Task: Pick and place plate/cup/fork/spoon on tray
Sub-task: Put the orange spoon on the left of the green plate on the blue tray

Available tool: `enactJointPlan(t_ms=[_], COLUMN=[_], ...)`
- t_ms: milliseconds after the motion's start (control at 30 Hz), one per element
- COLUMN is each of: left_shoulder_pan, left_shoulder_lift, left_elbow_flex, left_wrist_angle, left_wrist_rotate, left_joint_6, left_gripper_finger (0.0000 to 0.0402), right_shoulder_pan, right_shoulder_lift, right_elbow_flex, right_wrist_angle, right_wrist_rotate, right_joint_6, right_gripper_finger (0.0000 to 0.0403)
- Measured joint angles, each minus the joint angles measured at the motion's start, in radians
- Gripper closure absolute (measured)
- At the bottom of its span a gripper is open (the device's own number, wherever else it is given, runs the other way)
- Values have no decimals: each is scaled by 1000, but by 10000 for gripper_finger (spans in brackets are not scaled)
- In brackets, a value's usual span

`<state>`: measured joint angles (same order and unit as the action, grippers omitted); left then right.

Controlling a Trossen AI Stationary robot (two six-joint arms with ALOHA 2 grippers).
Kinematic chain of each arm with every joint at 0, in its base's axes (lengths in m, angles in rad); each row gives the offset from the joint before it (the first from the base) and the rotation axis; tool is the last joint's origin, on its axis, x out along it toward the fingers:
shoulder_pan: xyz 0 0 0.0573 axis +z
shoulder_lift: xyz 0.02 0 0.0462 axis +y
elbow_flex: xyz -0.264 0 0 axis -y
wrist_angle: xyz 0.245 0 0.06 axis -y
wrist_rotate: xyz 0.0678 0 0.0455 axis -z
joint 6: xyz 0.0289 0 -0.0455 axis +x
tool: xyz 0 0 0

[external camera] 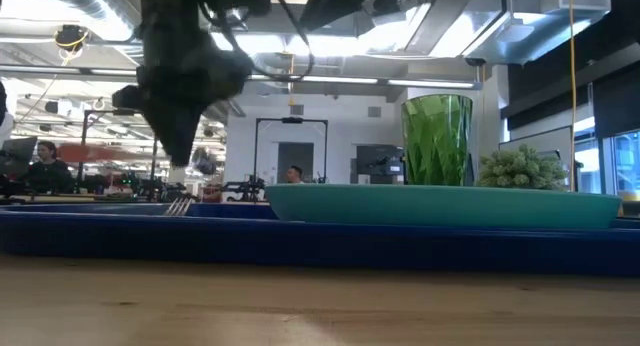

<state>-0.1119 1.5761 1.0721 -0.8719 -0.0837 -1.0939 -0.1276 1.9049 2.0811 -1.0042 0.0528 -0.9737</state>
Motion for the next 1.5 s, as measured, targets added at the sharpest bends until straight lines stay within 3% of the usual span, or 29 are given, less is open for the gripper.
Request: enactJointPlan(t_ms=[233,533,1233,1500], left_shoulder_pan=[-28,-70,-71,-70], left_shoulder_lift=[85,179,217,222], left_elbow_flex=[8,9,11,7], left_wrist_angle=[23,37,66,89], left_wrist_rotate=[-3,23,20,59], left_joint_6=[-192,-290,-314,-314], left_gripper_finger=[401,401,400,366], right_shoulder_pan=[0,0,0,0], right_shoulder_lift=[0,0,0,0], right_elbow_flex=[0,0,1,1], right_wrist_angle=[0,0,-2,-2], right_wrist_rotate=[0,0,0,0], right_joint_6=[-1,-5,-7,-7], right_gripper_finger=[309,309,309,309])
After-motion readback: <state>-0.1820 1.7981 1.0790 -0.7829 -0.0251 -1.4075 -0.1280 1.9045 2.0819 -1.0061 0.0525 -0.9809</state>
